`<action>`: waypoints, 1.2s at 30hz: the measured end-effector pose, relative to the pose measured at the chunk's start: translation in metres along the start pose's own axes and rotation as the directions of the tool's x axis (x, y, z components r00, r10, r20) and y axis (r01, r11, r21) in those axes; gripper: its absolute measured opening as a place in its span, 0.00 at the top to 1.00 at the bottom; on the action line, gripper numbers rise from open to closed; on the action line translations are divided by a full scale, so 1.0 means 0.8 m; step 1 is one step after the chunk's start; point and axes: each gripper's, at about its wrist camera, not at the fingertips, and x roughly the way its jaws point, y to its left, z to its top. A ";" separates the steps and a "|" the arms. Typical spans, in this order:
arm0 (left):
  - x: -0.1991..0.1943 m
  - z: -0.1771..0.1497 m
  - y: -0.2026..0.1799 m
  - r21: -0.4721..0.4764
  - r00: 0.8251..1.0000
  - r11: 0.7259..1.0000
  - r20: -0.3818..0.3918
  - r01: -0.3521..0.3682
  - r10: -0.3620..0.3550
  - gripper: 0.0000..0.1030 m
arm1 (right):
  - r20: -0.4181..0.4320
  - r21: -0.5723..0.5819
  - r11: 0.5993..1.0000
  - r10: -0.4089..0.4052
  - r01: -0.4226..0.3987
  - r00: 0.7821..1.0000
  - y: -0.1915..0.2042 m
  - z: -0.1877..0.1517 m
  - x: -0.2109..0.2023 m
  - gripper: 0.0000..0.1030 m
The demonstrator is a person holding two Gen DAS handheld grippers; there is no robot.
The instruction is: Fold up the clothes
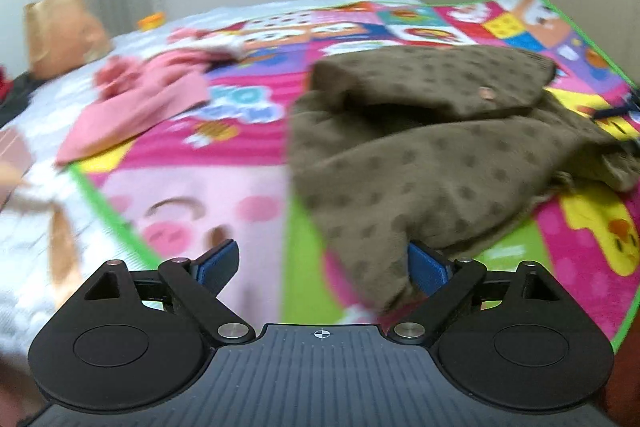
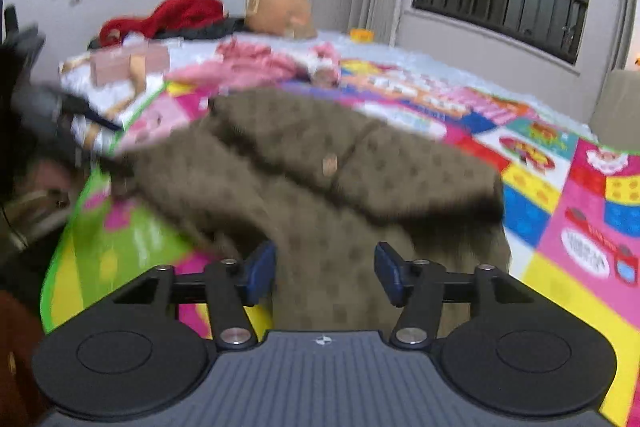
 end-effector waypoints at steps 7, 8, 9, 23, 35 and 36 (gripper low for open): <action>-0.048 -0.006 0.047 -0.126 0.998 0.990 0.047 0.058 -0.053 0.07 | -0.010 0.060 0.998 -0.035 0.036 0.999 -0.014 -0.024 -0.019 0.27; -0.054 -0.005 0.049 -0.140 0.994 0.985 0.065 0.098 -0.090 0.07 | 0.003 0.067 0.997 -0.035 0.035 0.999 -0.015 -0.022 -0.021 0.23; -0.058 -0.002 0.048 -0.153 0.987 0.977 0.086 0.147 -0.135 0.06 | 0.016 0.073 0.997 -0.033 0.031 0.999 -0.015 -0.019 -0.023 0.22; 0.005 -0.007 -0.029 0.098 0.998 0.993 -0.017 0.069 -0.067 0.15 | 0.017 -0.047 0.999 -0.024 0.025 1.000 0.039 -0.025 0.017 0.16; -0.031 0.022 -0.005 -0.031 0.978 0.983 0.114 0.180 -0.176 0.84 | 0.186 0.151 0.985 0.048 -0.077 0.981 0.005 0.028 -0.010 0.91; -0.040 0.023 -0.003 -0.034 0.974 0.980 0.128 0.195 -0.189 0.84 | 0.178 0.150 0.984 0.067 -0.094 0.982 0.004 0.026 -0.014 0.91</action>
